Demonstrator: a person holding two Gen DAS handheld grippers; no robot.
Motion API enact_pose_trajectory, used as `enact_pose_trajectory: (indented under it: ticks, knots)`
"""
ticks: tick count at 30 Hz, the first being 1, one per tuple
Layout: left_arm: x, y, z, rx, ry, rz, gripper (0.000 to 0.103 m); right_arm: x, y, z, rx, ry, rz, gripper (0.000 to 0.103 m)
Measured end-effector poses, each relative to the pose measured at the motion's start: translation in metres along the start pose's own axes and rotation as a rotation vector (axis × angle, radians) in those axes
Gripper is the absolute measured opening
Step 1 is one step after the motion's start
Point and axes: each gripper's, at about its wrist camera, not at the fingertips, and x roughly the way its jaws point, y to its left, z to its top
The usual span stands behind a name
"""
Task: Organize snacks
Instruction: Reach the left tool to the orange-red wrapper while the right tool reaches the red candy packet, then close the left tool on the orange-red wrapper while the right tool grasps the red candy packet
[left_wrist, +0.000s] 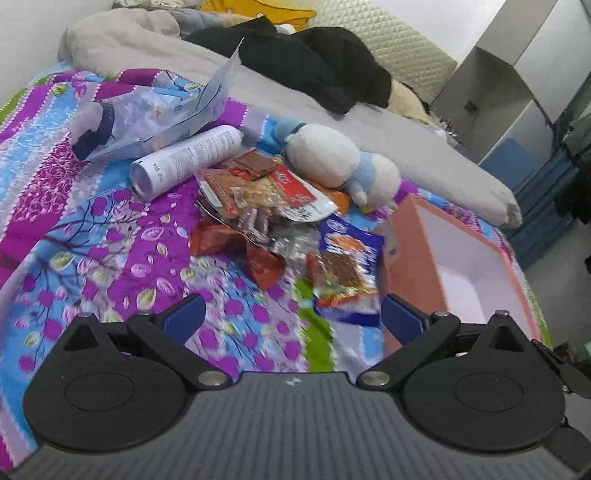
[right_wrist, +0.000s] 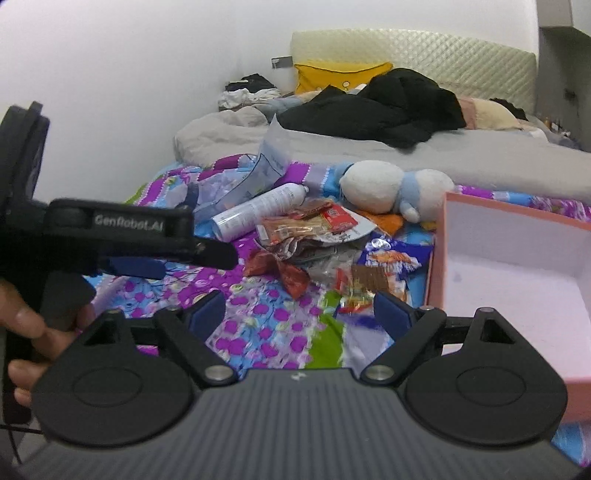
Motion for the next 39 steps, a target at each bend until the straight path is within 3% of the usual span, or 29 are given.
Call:
enact_pose_trajectory:
  ticks: [1, 10, 17, 23, 28, 33, 37, 39]
  knots:
    - [0.01, 0.003, 0.004, -0.005, 0.006, 0.0, 0.102, 0.011, 0.0, 0.002, -0.009, 0.008, -0.004, 0.076]
    - [0.106, 0.043, 0.037, -0.102, 0.078, -0.006, 0.098, 0.106, -0.01, 0.004, -0.07, 0.115, -0.068, 0.069]
    - [0.157, 0.062, 0.036, -0.167, 0.166, -0.043, 0.09, 0.165, -0.018, 0.002, -0.125, 0.207, -0.234, 0.068]
    - [0.184, 0.062, 0.036, -0.187, 0.202, -0.05, 0.085, 0.197, -0.033, 0.003, -0.111, 0.278, -0.298, 0.069]
    - [0.193, 0.06, 0.042, -0.195, 0.21, -0.047, 0.079, 0.215, -0.042, 0.002, -0.108, 0.331, -0.293, 0.072]
    - [0.2, 0.058, 0.047, -0.204, 0.232, -0.024, 0.06, 0.222, -0.045, 0.001, -0.089, 0.362, -0.254, 0.073]
    - [0.197, 0.05, 0.048, -0.152, 0.253, -0.013, 0.048, 0.222, -0.045, 0.003, -0.1, 0.368, -0.228, 0.057]
    - [0.193, 0.048, 0.048, -0.141, 0.259, -0.01, 0.047, 0.22, -0.046, 0.004, -0.092, 0.368, -0.215, 0.056]
